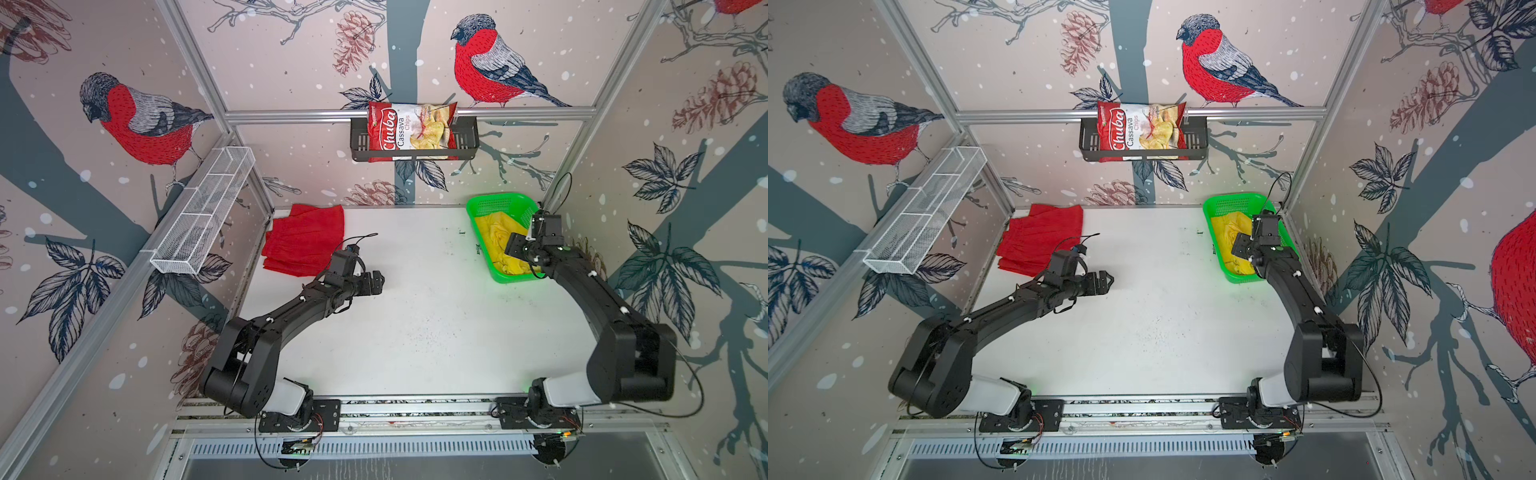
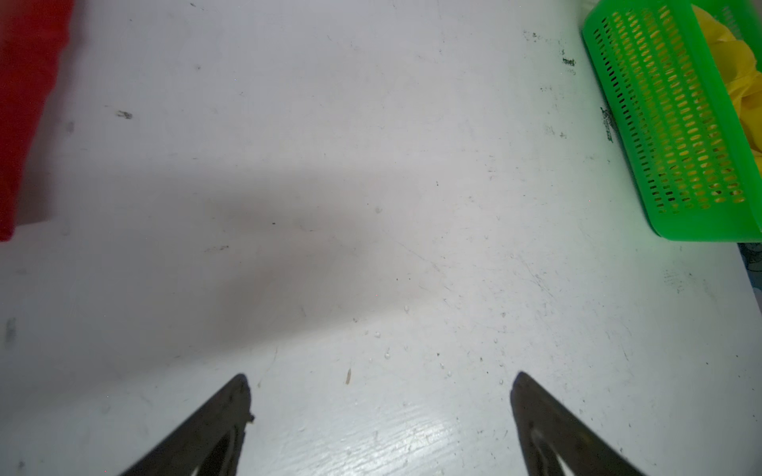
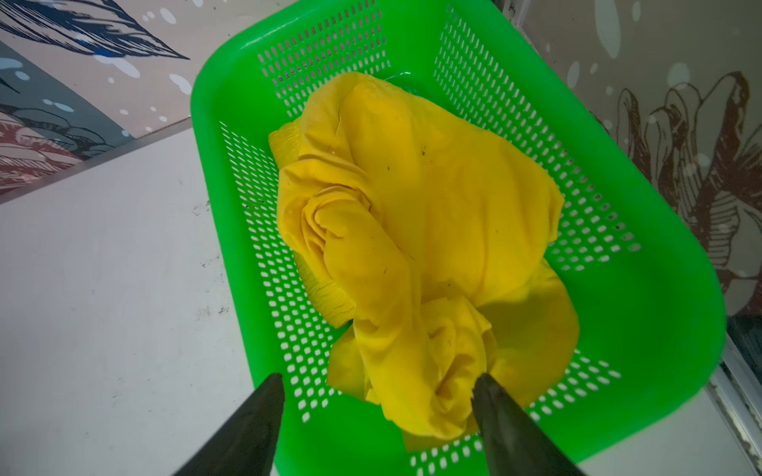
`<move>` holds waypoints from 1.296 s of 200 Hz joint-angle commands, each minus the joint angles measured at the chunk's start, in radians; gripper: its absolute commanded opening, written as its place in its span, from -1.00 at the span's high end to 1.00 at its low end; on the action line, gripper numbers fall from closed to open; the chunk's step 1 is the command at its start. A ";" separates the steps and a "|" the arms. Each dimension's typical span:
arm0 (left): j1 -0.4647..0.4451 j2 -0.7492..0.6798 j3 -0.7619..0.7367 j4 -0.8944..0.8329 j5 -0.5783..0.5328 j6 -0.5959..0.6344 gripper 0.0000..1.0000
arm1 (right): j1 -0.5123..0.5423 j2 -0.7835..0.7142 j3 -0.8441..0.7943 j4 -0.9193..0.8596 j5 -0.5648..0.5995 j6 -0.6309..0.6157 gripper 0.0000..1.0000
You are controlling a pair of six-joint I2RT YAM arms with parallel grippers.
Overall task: Fold and stack the shorts
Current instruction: 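Lift the yellow shorts from the basket with the right gripper while the left withdraws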
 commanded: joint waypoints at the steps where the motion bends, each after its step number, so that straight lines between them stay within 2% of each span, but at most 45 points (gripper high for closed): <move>1: -0.003 -0.031 -0.036 0.050 0.034 -0.045 -0.94 | -0.007 0.076 0.048 -0.012 -0.008 -0.049 -0.49; 50: -0.003 -0.071 -0.087 0.051 0.030 -0.048 -0.93 | -0.013 0.327 0.175 0.012 -0.027 -0.075 -0.47; 70: -0.003 -0.072 -0.088 0.051 0.024 -0.032 -0.92 | -0.015 0.423 0.220 0.042 -0.026 -0.081 -0.38; 94: -0.003 -0.065 -0.082 0.047 0.012 -0.029 -0.92 | -0.016 0.486 0.280 0.052 -0.016 -0.077 0.33; 114: -0.004 -0.063 -0.072 0.036 0.007 -0.025 -0.92 | -0.013 0.442 0.294 0.073 -0.034 -0.065 0.80; 125: -0.005 -0.067 -0.066 0.028 -0.001 -0.023 -0.93 | -0.013 0.393 0.296 0.085 -0.041 -0.060 0.94; 158: -0.003 -0.099 -0.050 0.024 -0.010 -0.006 -0.93 | -0.011 0.223 0.334 0.081 -0.039 -0.071 0.98; 204: -0.003 -0.142 -0.018 0.010 -0.018 0.011 -0.92 | -0.002 0.045 0.473 0.076 -0.084 -0.109 0.99; 232: -0.003 -0.171 -0.004 0.000 -0.028 0.017 -0.92 | 0.034 -0.060 0.525 0.108 -0.159 -0.112 0.99; 259: -0.003 -0.201 0.002 -0.009 -0.040 0.024 -0.91 | 0.088 -0.148 0.523 0.143 -0.298 -0.098 1.00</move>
